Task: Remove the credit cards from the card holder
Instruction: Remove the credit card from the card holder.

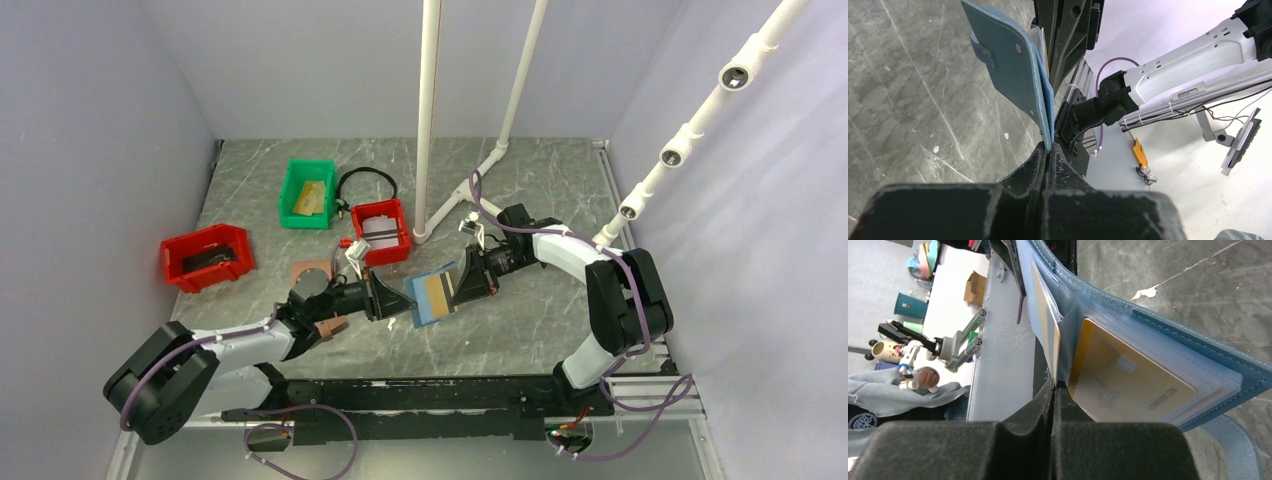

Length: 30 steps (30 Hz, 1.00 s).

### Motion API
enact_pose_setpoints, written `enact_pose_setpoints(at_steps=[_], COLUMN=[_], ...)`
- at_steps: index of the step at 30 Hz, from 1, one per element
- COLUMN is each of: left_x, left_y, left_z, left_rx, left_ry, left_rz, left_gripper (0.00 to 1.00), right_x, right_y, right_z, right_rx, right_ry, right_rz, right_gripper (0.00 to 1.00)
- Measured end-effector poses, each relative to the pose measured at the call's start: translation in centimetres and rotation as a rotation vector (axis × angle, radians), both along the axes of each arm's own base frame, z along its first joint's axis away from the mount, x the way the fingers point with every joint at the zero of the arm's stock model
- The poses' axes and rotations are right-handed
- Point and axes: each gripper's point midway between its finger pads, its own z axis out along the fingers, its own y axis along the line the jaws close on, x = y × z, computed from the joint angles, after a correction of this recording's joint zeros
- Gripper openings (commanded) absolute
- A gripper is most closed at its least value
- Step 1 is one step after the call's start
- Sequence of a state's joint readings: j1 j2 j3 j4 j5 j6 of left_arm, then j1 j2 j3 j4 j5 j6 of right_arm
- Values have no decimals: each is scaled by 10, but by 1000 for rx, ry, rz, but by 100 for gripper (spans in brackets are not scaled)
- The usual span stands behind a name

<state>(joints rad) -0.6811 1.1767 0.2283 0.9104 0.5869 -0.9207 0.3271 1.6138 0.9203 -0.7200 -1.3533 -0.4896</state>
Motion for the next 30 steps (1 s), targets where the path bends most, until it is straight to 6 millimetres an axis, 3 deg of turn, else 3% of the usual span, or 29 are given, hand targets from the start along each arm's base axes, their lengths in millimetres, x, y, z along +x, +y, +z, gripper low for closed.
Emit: enact_pose_setpoints(at_steps=[30], left_x=[-6], left_y=[34], left_z=[-30], left_rx=[53], left_ry=[70], left_rz=[83], left_gripper=[0], right_x=[8], right_y=[-9], right_z=[-11], right_rx=[-39], right_ry=[-2], right_rz=[-31], right_gripper=[0])
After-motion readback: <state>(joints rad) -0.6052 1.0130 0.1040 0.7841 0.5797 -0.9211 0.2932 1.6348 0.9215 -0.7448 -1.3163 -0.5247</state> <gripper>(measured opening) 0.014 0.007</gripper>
